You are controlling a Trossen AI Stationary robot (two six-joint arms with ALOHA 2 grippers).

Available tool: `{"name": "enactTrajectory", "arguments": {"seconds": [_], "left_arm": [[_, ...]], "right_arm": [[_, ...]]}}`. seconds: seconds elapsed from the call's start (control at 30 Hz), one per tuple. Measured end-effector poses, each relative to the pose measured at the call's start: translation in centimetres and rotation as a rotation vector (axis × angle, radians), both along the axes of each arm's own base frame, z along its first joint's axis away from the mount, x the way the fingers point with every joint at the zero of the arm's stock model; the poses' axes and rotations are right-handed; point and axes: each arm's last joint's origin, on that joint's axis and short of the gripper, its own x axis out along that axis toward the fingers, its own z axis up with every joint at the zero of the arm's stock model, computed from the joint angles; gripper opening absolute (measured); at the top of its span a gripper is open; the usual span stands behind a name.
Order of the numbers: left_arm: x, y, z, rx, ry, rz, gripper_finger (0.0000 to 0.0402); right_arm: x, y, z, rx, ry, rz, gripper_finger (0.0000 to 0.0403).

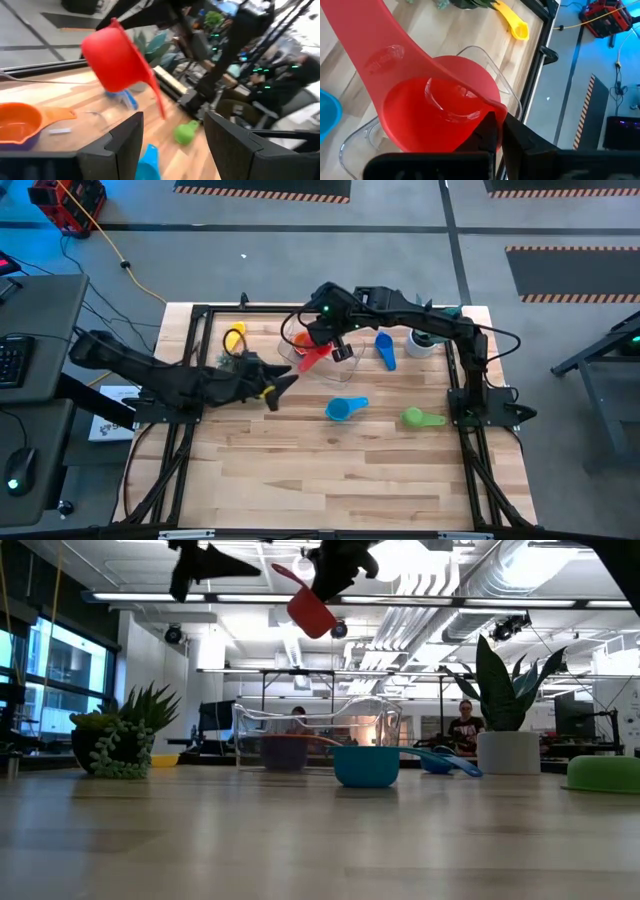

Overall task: Nest measuring cups in basket
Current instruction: Stack the red measuring cup on top of the orange measuring cup on the transparent bin

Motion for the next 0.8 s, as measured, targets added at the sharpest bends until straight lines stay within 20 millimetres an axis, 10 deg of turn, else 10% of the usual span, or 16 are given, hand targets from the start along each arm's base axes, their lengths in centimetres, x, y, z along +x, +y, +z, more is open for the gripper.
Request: {"name": "enactTrajectory", "arguments": {"seconds": [0.43, 0.8], "left_arm": [[1.4, 1.2, -0.6, 0.037, 0.04, 0.008, 0.0187], [1.9, 2.3, -0.6, 0.043, 0.039, -0.044, 0.0011]], "right_arm": [[0.1, 0.3, 0.0, 0.028, -0.017, -0.031, 0.0], [0.1, 0.3, 0.0, 0.026, -0.016, -0.031, 0.0]]}}
